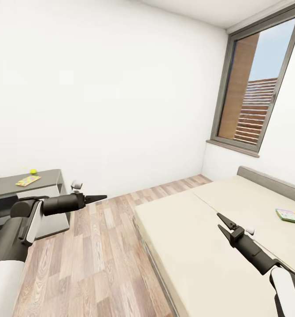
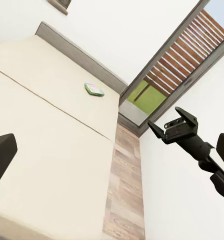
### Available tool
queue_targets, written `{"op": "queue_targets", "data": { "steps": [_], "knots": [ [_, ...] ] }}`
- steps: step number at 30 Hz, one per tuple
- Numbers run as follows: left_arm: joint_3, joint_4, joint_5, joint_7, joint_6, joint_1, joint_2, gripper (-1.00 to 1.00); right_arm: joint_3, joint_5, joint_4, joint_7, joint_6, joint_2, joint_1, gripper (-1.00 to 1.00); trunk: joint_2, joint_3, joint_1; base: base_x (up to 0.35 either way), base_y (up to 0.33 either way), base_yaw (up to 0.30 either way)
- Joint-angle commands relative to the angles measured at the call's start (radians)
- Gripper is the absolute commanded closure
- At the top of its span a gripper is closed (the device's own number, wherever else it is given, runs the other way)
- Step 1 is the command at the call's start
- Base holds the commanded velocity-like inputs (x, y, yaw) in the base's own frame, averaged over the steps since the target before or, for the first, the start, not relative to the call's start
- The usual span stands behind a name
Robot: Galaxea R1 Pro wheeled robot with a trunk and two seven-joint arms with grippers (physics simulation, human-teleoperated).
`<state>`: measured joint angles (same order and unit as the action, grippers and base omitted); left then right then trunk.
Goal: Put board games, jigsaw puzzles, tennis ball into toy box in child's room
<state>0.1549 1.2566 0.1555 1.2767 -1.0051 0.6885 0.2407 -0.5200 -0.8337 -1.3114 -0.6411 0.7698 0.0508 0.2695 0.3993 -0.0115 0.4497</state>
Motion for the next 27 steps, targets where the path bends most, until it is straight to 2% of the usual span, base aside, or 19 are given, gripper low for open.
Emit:
{"op": "queue_targets", "data": {
  "steps": [1,15,27],
  "knots": [
    [0.0,0.0,0.003,0.001,-0.007,0.0,0.0,-1.0,-0.002,-0.002,0.0,-0.002,0.006,0.0,0.001,-1.0,0.001,0.0,0.0,-0.011,0.0,0.013],
    [0.0,0.0,0.002,0.001,-0.007,0.0,0.0,-1.0,-0.002,-0.002,-0.004,-0.002,0.005,0.0,0.001,-1.0,0.001,0.0,0.0,-0.003,0.0,0.028],
    [0.0,0.0,0.001,0.001,-0.007,0.0,-0.006,-1.0,-0.002,-0.002,-0.006,-0.002,0.006,0.0,0.001,-1.0,0.001,0.0,0.0,0.0,0.0,0.244]
  ]
}}
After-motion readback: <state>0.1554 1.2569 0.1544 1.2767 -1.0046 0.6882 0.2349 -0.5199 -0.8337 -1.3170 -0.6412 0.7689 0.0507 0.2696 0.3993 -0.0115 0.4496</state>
